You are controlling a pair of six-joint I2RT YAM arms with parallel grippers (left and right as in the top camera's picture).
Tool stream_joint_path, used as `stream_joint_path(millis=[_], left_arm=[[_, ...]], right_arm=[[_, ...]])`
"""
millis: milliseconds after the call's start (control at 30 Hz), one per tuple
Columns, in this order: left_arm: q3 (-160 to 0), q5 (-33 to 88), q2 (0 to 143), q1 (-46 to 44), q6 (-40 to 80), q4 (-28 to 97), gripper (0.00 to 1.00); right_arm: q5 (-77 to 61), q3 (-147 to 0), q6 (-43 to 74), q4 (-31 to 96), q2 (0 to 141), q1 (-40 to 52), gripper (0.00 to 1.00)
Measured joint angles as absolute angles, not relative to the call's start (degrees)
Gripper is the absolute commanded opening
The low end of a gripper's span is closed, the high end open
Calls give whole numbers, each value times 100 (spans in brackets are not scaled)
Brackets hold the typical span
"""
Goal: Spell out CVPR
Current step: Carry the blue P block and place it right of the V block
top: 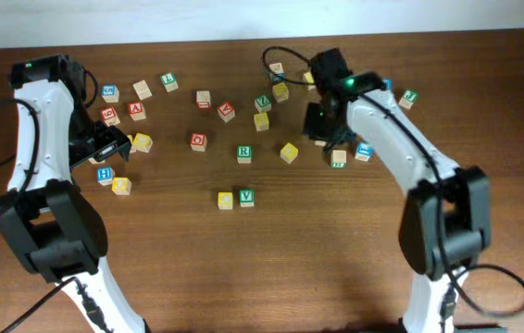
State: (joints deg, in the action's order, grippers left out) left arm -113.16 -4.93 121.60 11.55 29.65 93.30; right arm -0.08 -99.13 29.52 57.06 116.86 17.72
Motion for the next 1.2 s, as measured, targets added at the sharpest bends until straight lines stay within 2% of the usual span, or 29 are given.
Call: stream_joint_path(millis=[67,133,267,467,700,867,900,1200], left_arm=[[-11316,-493,12160,1155,2965,9332,99],[-11316,-493,12160,1155,2965,9336,99],[-11316,-493,12160,1155,2965,9327,99],[-11316,-493,12160,1155,2965,9336,99],[-11316,-493,12160,1155,2965,9334,99],[-11316,-493,12160,1155,2965,9336,99],[-11316,-493,12160,1155,2965,9336,99],[-11316,-493,12160,1155,2965,9336,99]], right_arm=[[-561,-10092,2753,6748,11349,1798,26],[-784,-10018,2646,7074,11347,1997,26],[-803,-9070,2908,6366,11375,3175,26],[-467,-8270,3413,4768,11384,3632,27],[-84,-7695,3430,3898,11386,3649,27],[-89,-7627,3433,3756,11386,3649,28],[-89,-7627,3433,3715,11386,3656,36],[-123,-7627,3446,3671,11391,3660,36]])
